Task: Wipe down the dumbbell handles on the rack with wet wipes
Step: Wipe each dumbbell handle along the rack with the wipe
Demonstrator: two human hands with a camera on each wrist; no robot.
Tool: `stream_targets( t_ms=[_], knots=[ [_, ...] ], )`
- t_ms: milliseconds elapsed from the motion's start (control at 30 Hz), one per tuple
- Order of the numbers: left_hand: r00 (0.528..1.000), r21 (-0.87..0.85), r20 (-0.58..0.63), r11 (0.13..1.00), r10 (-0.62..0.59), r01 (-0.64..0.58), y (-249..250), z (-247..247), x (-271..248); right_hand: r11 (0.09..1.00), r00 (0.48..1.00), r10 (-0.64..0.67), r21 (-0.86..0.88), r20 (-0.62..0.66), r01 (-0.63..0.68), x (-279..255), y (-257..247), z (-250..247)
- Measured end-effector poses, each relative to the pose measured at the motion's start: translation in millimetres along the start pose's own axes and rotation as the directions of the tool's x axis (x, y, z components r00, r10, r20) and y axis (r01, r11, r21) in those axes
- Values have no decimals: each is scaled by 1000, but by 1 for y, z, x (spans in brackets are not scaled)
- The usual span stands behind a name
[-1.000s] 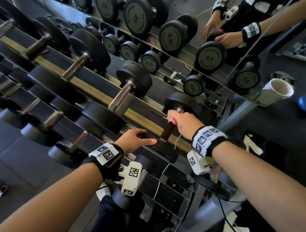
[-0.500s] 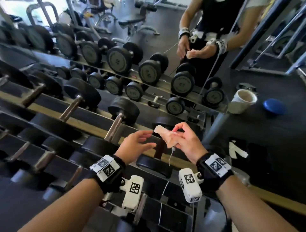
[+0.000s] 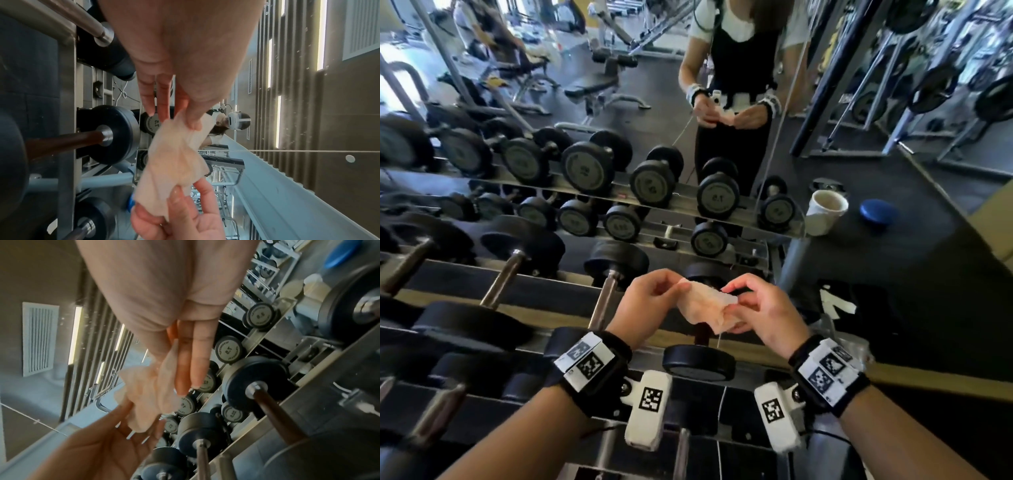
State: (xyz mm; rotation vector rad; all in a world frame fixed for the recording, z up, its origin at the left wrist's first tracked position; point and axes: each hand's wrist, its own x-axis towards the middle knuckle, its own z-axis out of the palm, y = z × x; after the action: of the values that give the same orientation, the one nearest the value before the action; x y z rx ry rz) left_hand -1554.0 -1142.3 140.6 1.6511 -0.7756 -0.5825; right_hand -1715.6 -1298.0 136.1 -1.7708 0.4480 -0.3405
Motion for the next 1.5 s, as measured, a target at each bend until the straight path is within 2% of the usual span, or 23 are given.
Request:
stream_targets(
  t_ms=[133, 167, 200, 267, 300, 400, 533, 600, 667, 733, 767, 833, 900, 967, 1067, 1100, 1167, 1200, 1233, 1300, 1333, 1400, 1500],
  knots=[
    [996, -169, 25, 982, -81, 84, 6, -6, 0, 967, 999, -22, -254, -37, 12, -7, -1, 1],
    [995, -166, 46, 982, -87, 93, 8, -7, 1, 971, 997, -35, -240, -66, 18, -5, -2, 4],
    [994, -152, 68, 984, -85, 95, 10, -8, 1, 989, 995, -31, -148, -98, 16, -3, -6, 8],
    [993, -98, 93, 992, -66, 75, 12, -8, 3, 999, 986, 35, 38, -160, -30, 3, -16, 19],
    [993, -74, 101, 995, -55, 63, 12, -8, 3, 998, 980, 62, 41, -188, -56, 7, -18, 23],
    [991, -72, 128, 996, -42, 52, 12, -10, 2, 961, 971, 129, -218, -200, -173, 10, -19, 33],
    [994, -101, 90, 992, -63, 72, 2, -16, -2, 930, 954, 249, -235, -164, -283, 5, -10, 41],
    [998, -29, -6, 998, -63, 63, -7, -22, -3, 938, 943, 281, -159, -176, -309, -1, -7, 42],
    [995, 46, -91, 998, -30, 34, -16, -27, -5, 952, 935, 306, 77, -178, -297, -8, -5, 45],
    [993, 93, -122, 996, 1, 10, -24, -30, -7, 907, 915, 350, 317, -199, -278, -13, -6, 49],
    [991, 115, -131, 993, 8, 7, -28, -31, -7, 885, 907, 364, 383, -213, -265, -16, -7, 51],
    [984, 134, -178, 991, -3, 27, -34, -29, -8, 881, 901, 361, 405, -242, -244, -20, -8, 55],
    [974, 69, -221, 995, -56, 73, -35, -28, -9, 903, 905, 331, 368, -266, -222, -24, -11, 58],
    [977, 39, -188, 993, -101, 110, -38, -26, -9, 927, 916, 289, 322, -280, -194, -24, -15, 60],
    [985, 213, -157, 972, -68, 101, -37, -26, -13, 959, 922, 228, 234, -314, -157, -21, -22, 63],
    [992, 226, -110, 971, -59, 82, -34, -25, -17, 963, 918, 225, 219, -325, -158, -20, -23, 64],
    [989, 112, 81, 987, -127, 118, -28, -17, -25, 961, 916, 233, 220, -328, -166, -20, -22, 66],
    [960, 15, 204, 981, -192, 193, -24, -12, -30, 959, 918, 237, 229, -318, -168, -21, -21, 68],
    [912, -87, 323, 952, -252, 294, -21, -6, -33, 956, 921, 242, 236, -305, -173, -23, -20, 69],
    [817, -247, 486, 849, -310, 468, -20, 4, -35, 953, 924, 253, 236, -288, -187, -26, -15, 68],
    [793, -299, 518, 800, -322, 520, -20, 8, -35, 953, 922, 257, 234, -288, -193, -28, -12, 66],
    [783, -375, 512, 729, -353, 573, -23, 17, -34, 956, 913, 259, 221, -314, -195, -31, -8, 59],
    [804, -396, 447, 719, -393, 571, -27, 31, -34, 975, 908, 218, 121, -359, -186, -35, -3, 42]
  ],
)
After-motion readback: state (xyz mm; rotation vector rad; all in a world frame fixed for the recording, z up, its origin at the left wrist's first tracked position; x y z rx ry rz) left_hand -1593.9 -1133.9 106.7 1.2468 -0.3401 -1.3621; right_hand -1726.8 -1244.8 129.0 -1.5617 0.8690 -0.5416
